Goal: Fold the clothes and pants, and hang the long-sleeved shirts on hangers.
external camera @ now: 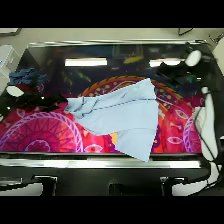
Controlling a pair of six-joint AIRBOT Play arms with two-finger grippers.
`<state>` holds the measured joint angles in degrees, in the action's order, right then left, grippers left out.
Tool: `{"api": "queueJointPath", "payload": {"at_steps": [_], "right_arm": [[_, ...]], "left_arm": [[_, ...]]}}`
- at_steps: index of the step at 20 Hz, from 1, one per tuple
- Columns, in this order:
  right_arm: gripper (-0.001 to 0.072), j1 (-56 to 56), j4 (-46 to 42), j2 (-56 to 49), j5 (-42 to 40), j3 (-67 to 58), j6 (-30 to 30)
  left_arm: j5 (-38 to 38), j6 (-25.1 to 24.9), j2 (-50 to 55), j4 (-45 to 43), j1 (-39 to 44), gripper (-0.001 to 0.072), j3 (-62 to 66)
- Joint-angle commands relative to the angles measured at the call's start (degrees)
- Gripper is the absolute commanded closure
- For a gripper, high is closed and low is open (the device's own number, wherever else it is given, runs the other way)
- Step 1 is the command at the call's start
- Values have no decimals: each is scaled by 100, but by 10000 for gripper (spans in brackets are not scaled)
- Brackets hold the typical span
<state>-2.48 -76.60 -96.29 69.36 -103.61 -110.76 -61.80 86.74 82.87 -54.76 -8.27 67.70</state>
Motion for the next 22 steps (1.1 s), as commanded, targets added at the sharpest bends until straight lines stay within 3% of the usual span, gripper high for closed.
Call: {"api": "queueJointPath", "payload": {"at_steps": [1, 2, 4, 8, 9, 14, 16, 19, 20, 21, 22], "right_arm": [[113, -1023, 111, 68, 2216, 160, 1075], [121, -1268, 144, 83, 2815, 455, 1412], [118, -1480, 197, 247, 3119, 1300, 1609], [86, -1412, 946, 791, 2083, 3246, 2020], [32, -1401, 1154, 841, 1910, 3539, 2138], [26, -1399, 1440, 844, 1539, 3995, 2188], [26, -1399, 1456, 844, 1405, 4155, 2166], [26, -1399, 1657, 844, 1165, 4428, 2170], [26, -1399, 1775, 844, 1051, 4509, 2175], [28, -1397, 1891, 844, 946, 4586, 2184], [41, -1397, 2048, 844, 857, 4673, 2229]], "left_arm": [[-1152, -282, 70, -129, -645, 8, 101], [-1268, -284, 70, -125, -702, 7, -125], [-1207, -310, 70, 0, -577, 7, -796], [-514, -1073, 74, 1287, 155, 8, -1904], [-302, -1182, 96, 1526, 376, 8, -1991], [374, -1178, 398, 2096, 1150, 23, -1998], [560, -1180, 468, 2323, 1279, 142, -1998], [820, -1167, 481, 2330, 1423, 152, -1998], [872, -1086, 509, 2330, 1451, 307, -1998], [879, -1029, 538, 2330, 1453, 568, -1998], [879, -1051, 538, 2328, 1453, 672, -1998]]}}
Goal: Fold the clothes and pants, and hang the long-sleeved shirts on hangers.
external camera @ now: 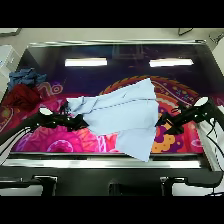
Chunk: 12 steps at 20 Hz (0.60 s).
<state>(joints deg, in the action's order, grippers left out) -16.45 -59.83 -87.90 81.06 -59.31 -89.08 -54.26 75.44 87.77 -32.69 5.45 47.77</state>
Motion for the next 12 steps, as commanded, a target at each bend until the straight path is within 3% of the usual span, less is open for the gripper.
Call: {"api": "queueJointPath", "payload": {"at_steps": [1, 6, 7, 9, 10, 12], "right_arm": [[45, 0, 507, 4, -389, 323, 109], [48, 424, 748, 4, -1060, 684, 151], [98, 643, 758, 9, -1196, 673, 149], [521, 988, 756, 17, -1357, 533, 149], [673, 1034, 761, 17, -1351, 385, 146], [674, 1014, 647, 155, -1281, -120, 153]], "left_arm": [[118, 81, 42, 120, 76, 674, -4], [-216, -55, -39, 120, 70, 674, 0], [-356, -55, -68, 118, 70, 674, 0], [-472, -76, -195, 118, 70, 675, 0], [-466, -101, -304, 118, 63, 675, 4], [-540, -199, -610, 107, -4, 675, 181]]}}
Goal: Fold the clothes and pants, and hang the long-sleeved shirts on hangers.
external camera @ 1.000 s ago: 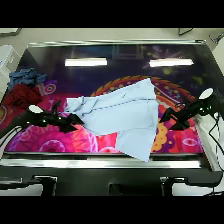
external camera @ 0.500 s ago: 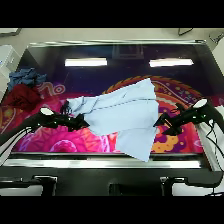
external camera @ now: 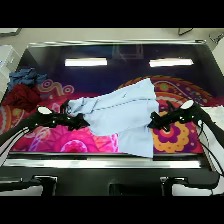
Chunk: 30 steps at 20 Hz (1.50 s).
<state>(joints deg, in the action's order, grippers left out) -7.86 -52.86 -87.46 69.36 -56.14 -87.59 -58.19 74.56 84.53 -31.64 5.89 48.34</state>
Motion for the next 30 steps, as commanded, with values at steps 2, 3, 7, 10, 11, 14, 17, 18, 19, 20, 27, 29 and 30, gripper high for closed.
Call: {"api": "queueJointPath", "payload": {"at_steps": [2, 3, 7, 10, 11, 14, 17, 18, 19, 20, 27, 29, 30], "right_arm": [[674, 157, -358, 516, -146, -1316, 173], [674, 157, -407, 807, -227, -1910, 544], [673, 157, -638, 2214, -1408, -4468, 1222], [673, 157, -892, 3357, -2413, -5386, 1217], [673, 157, -894, 3744, -2542, -5401, 1204], [673, 157, -1084, 4402, -2511, -5401, 931], [673, 157, -1250, 4555, -2568, -5401, 831], [673, 157, -1296, 4542, -2603, -5401, 833], [673, 157, -1355, 4487, -2597, -5401, 833], [673, 157, -1440, 4415, -2509, -5401, 833], [672, 157, -2055, 2210, 184, -5163, 833], [672, 157, -2052, 1261, -214, -4924, 796], [672, 157, -2041, 732, -378, -4883, 452]], "left_arm": [[-238, -136, -765, -7, -201, 676, 603], [-236, -136, -1069, -7, -308, 676, 1008], [-170, -133, -2179, -2, -433, 675, 3565], [-17, -214, -2745, -4, -431, 675, 5418], [79, -216, -2927, -4, -431, 675, 5790], [573, 24, -3471, 0, -426, 675, 6074], [994, 149, -3729, 0, -426, 675, 6076], [1021, 149, -3744, -11, -428, 675, 6074], [986, 151, -3713, -101, -428, 675, 6072], [844, 153, -3646, -345, -428, 675, 6059], [278, 625, -2566, -1792, -424, 675, 3893], [892, 621, -1899, -1797, -389, 675, 3064], [1215, 623, -1475, -1794, -389, 674, 2745]]}}
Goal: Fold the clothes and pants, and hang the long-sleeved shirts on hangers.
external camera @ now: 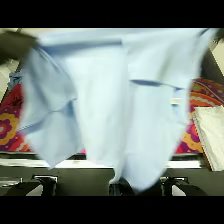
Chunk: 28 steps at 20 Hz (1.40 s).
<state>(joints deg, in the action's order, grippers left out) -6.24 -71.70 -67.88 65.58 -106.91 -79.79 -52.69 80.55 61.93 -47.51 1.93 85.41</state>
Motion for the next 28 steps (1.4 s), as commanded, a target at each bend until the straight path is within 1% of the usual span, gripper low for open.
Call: {"api": "queueJointPath", "payload": {"at_steps": [1, 2, 3, 4, 5, 6, 8, 10, 11, 12, 13, 14, 15, 16, 17, 18, 19, 20, 21, 23, 24, 25, 27, 28], "right_arm": [[672, -4, -98, -1705, -31, 195, -911], [672, -2, 26, -2173, 105, 195, -1679], [672, 4, 299, -2555, 420, 195, -2317], [671, 22, 702, -2918, 734, 195, -2673], [671, 57, 1069, -3200, 992, 195, -2712], [671, 122, 1305, -3438, 1241, 195, -2605], [672, 271, 1241, -3700, 1537, 195, -2450], [668, 286, 1043, -3709, 1375, 190, -2452], [528, 205, 1021, -3663, 1189, 179, -2452], [190, 74, 1060, -3582, 1224, 133, -2376], [80, -111, 992, -3482, 1392, 76, -2074], [94, -378, 743, -3355, 1729, 70, -1934], [113, -658, 369, -3272, 2173, 70, -1939], [123, -946, -11, -3241, 2667, 85, -1937], [154, -1191, -262, -3202, 3088, 208, -1867], [154, -1357, -367, -3156, 3316, 402, -1757], [154, -1462, -389, -3058, 3351, 695, -1668], [154, -1502, -387, -2916, 3248, 1060, -1596], [154, -1497, -387, -2771, 3067, 1397, -1523], [160, -1460, -223, -2551, 2767, 1943, -1462], [165, -1451, -177, -2487, 2728, 2114, -1416], [165, -1451, -107, -2455, 2734, 2225, -1416], [169, -1451, -39, -2441, 2782, 2280, -1414], [184, -1451, 24, -2437, 2796, 2277, -1410]], "left_arm": [[855, 31, 1246, -208, -2, 674, -1185], [820, 87, 1681, -199, -11, 674, -1292], [529, 284, 2124, -177, -7, 674, -1309], [166, 402, 2481, -9, -2, 674, -1309], [-229, 391, 2791, 240, 7, 674, -1309], [-597, 393, 3060, 411, 20, 674, -1309], [-1045, 402, 3368, 511, 31, 675, -1309], [-1123, 417, 3388, 525, -26, 673, -1300], [-1261, 407, 3348, 531, -138, 606, -1228], [-1692, 304, 3340, 446, -328, 342, -1088], [-2352, 310, 3340, 116, -634, 5, -901], [-2916, 350, 3314, -282, -977, 11, -776], [-3340, 352, 3209, -555, -1390, 12, -791], [-3545, 350, 3029, -754, -1766, 14, -920], [-3512, 343, 2752, -979, -2142, 45, -1211], [-3333, 251, 2463, -1200, -2430, 169, -1617], [-3049, 142, 2140, -1346, -2680, 225, -2234], [-2745, -4, 1860, -1329, -2870, 225, -2938], [-2481, -267, 1659, -1204, -2981, 221, -3560], [-2170, -929, 1462, -675, -3047, 220, -4498], [-2098, -1158, 1473, -407, -3032, 224, -4763], [-1969, -1274, 1480, -186, -2997, 271, -4972], [-1720, -1314, 1480, -15, -2879, 270, -5147], [-1665, -1322, 1480, 37, -2800, 268, -5158]]}}
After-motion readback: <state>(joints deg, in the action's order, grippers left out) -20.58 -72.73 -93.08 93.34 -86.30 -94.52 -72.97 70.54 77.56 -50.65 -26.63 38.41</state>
